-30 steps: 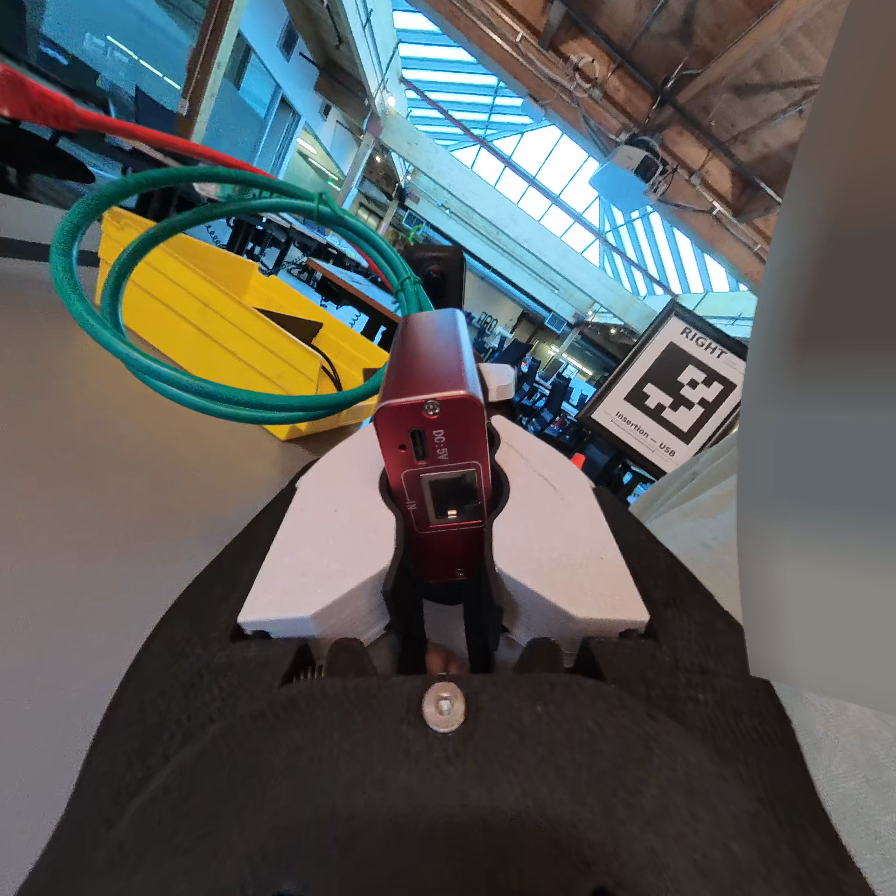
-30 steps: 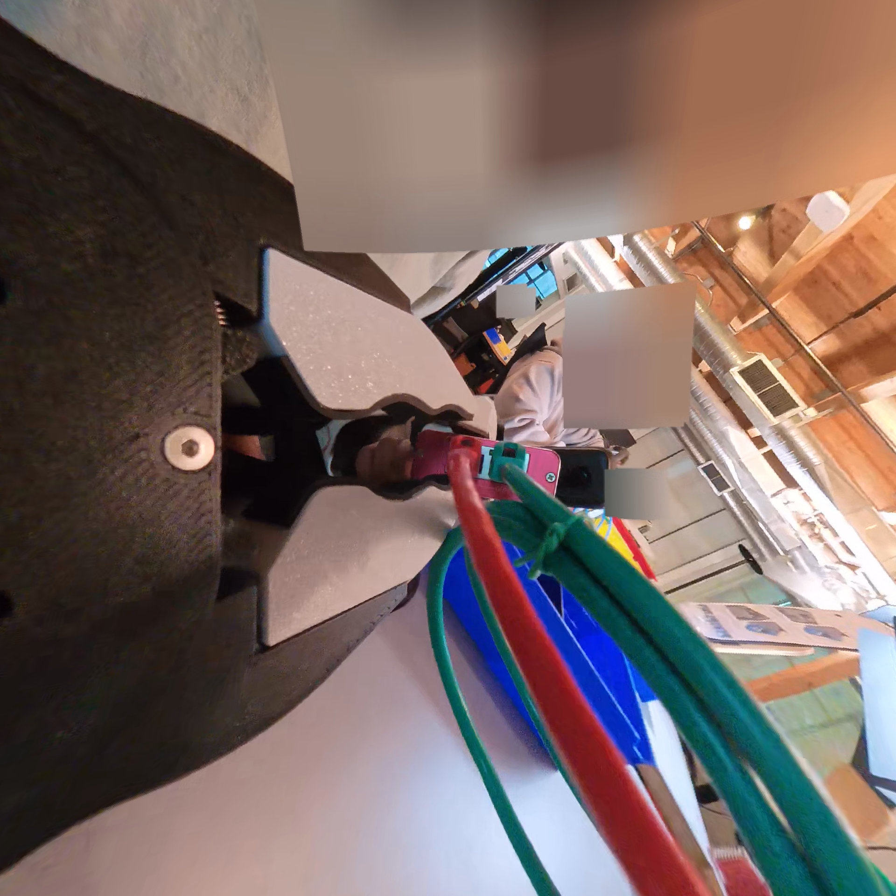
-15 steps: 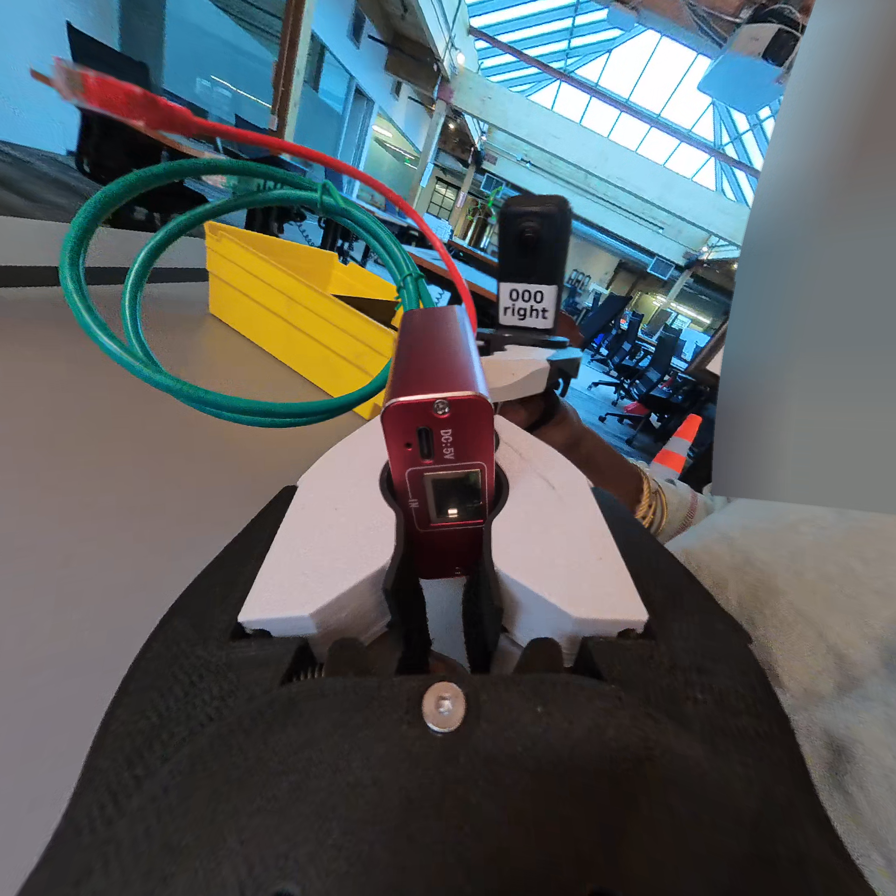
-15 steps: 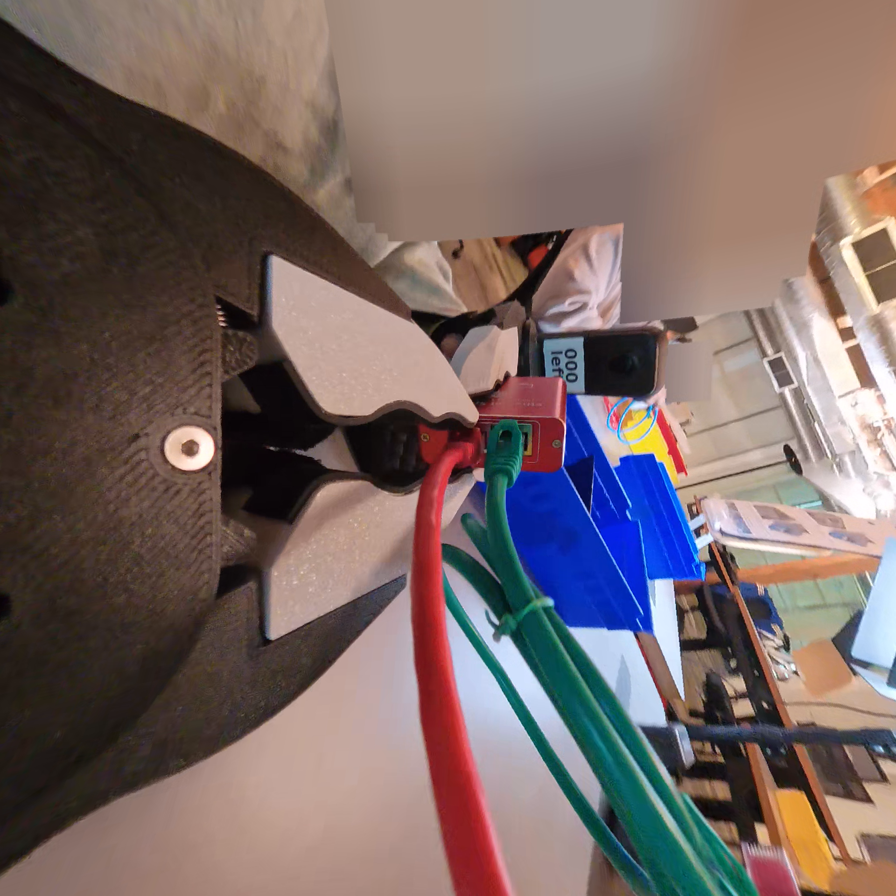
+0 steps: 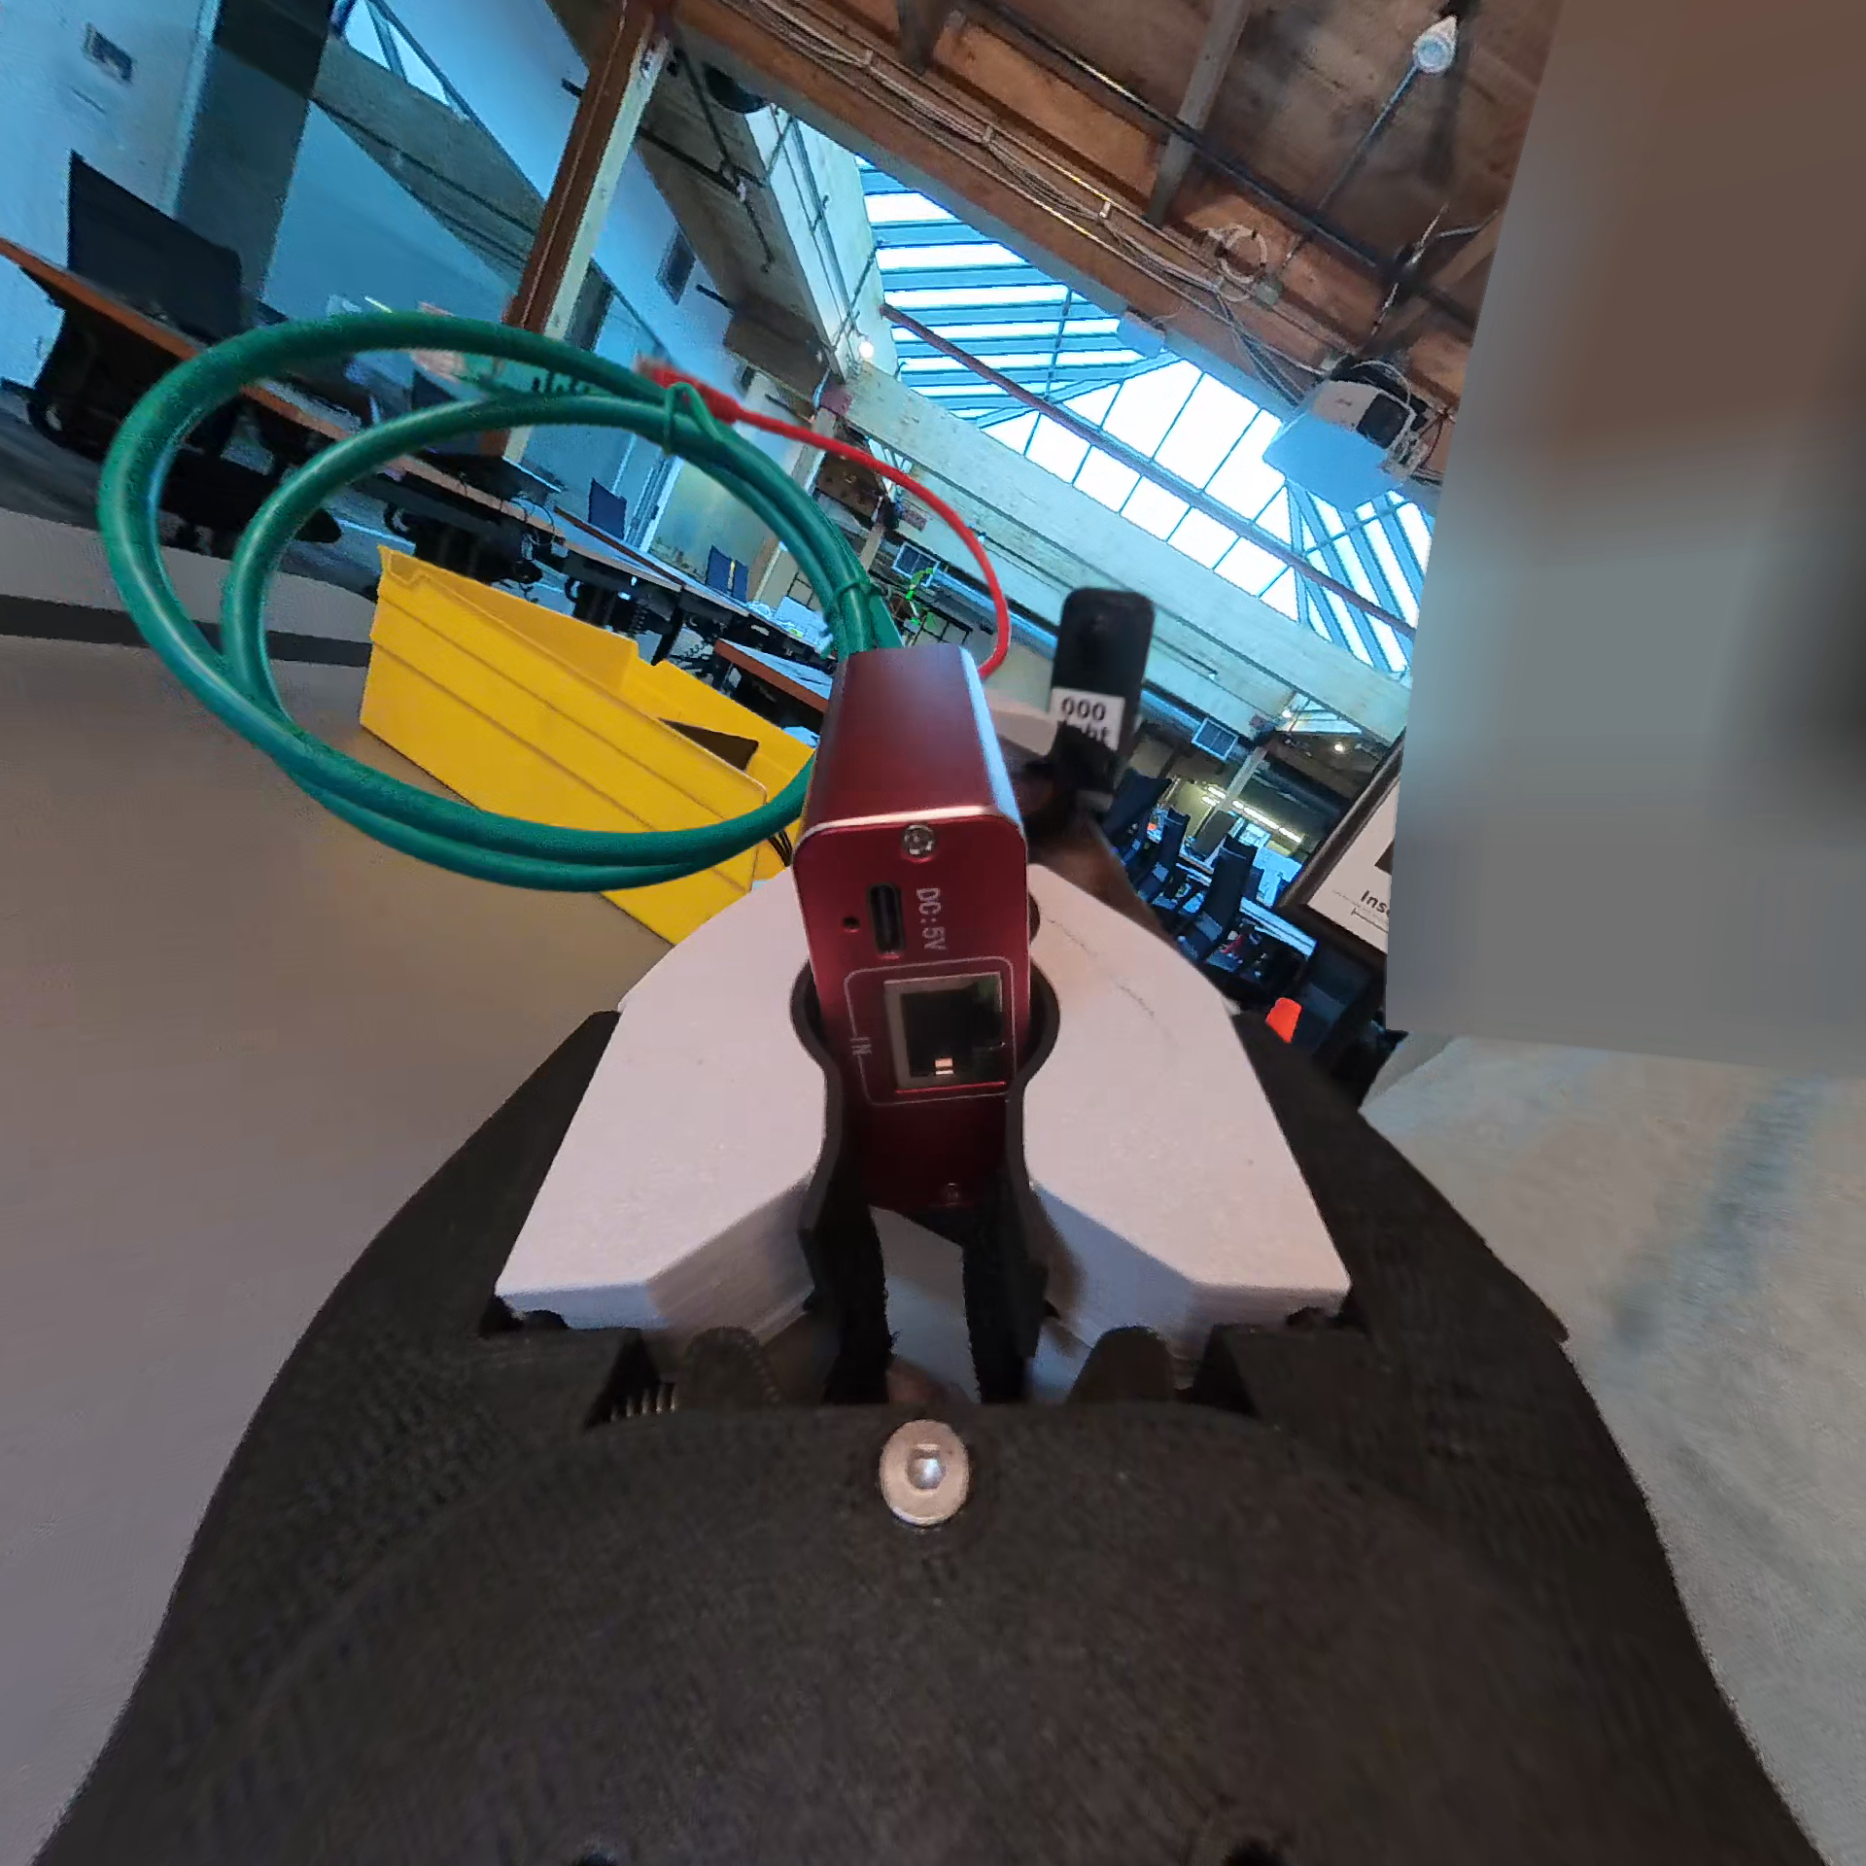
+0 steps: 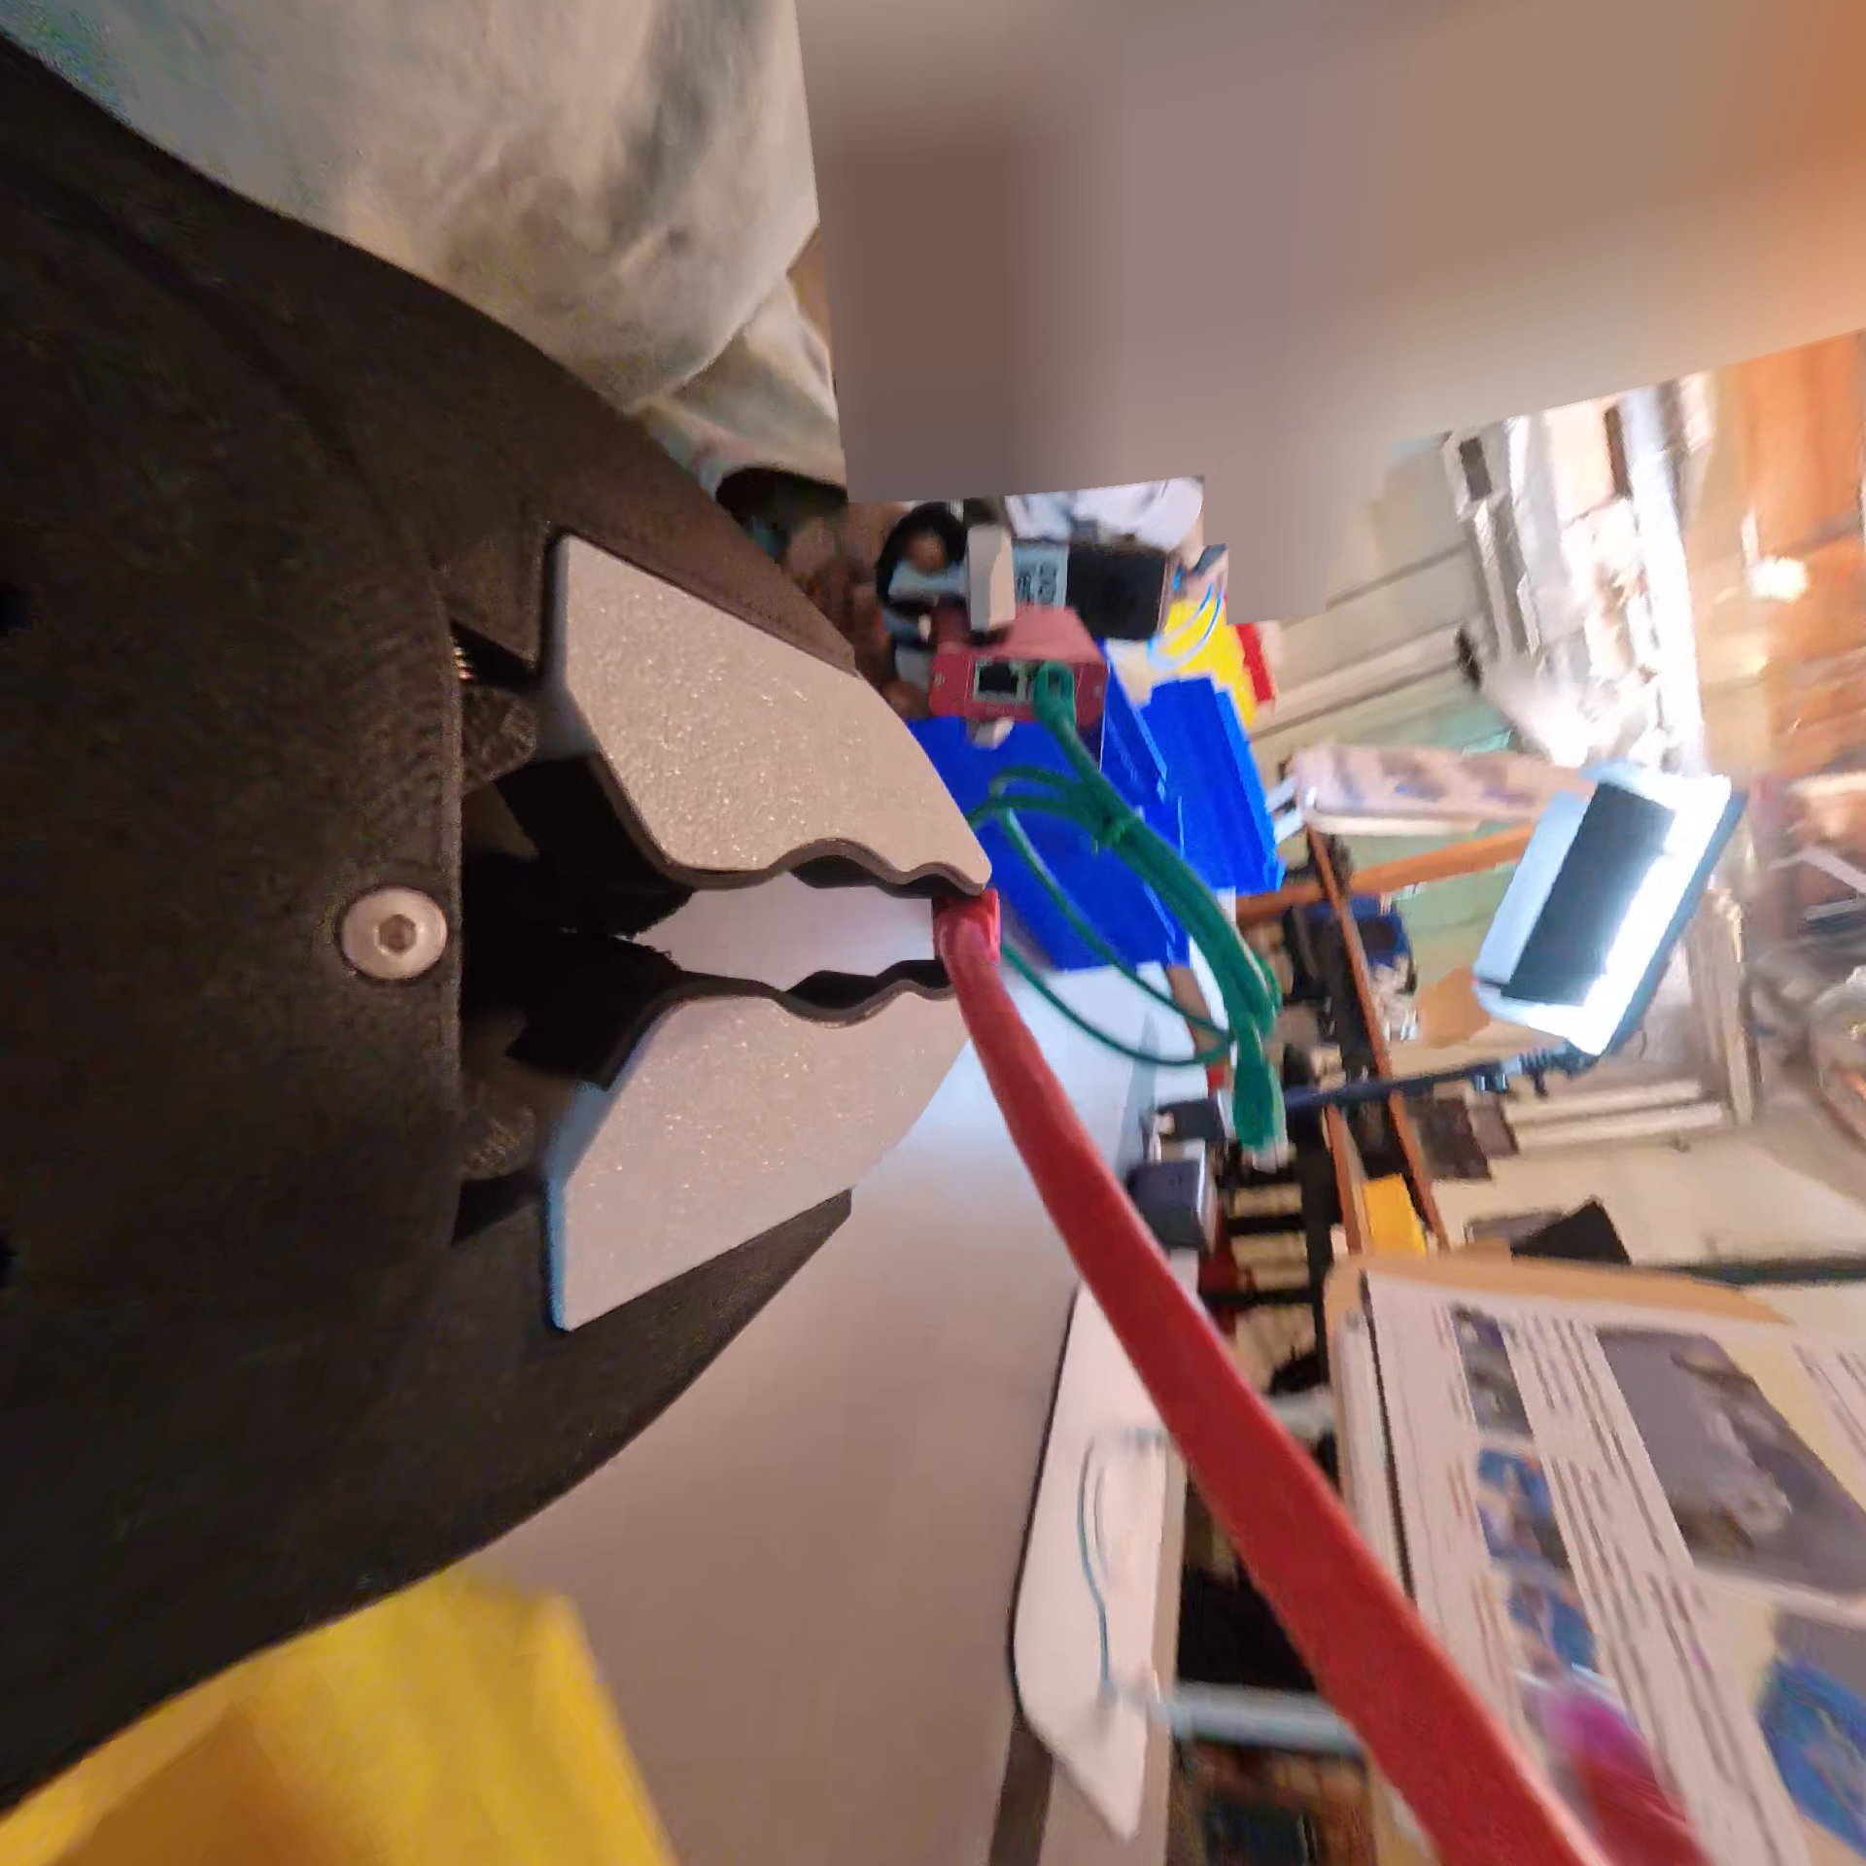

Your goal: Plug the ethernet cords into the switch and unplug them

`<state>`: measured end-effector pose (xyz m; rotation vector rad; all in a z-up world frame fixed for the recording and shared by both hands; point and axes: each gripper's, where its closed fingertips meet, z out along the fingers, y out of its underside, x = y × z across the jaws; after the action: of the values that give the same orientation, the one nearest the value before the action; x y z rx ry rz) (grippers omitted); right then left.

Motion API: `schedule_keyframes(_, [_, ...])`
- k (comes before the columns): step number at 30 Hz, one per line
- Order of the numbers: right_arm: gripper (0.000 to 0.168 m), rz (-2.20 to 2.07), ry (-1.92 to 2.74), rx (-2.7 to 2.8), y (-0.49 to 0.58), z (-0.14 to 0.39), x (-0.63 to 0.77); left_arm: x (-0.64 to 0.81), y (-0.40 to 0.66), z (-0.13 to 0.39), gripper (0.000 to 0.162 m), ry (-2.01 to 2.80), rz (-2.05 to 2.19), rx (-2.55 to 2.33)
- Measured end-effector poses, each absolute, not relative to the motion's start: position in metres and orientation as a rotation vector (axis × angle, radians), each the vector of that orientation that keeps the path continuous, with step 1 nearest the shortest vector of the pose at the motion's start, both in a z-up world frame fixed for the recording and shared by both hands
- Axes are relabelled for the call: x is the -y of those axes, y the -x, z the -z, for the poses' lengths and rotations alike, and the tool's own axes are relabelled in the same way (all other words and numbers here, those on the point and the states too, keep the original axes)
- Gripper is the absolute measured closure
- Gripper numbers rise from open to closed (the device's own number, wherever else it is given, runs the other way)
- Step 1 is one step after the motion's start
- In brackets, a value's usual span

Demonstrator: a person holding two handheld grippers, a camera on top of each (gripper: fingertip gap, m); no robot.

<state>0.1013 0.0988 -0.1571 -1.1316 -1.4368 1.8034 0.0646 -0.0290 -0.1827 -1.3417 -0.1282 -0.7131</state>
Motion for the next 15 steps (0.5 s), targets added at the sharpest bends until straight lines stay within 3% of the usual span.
schedule_keyframes(7, [0.156,-0.915,1.378,1.723,-0.155,0.172,-0.202,0.03,-0.067,0.182,0.133,1.333,0.672,0.101])
schedule_keyframes(15, [0.156,-0.583,1.61,2.277,-0.221,0.204,-0.252,0.031,-0.067,0.18,0.132,1.324,0.675,0.105])
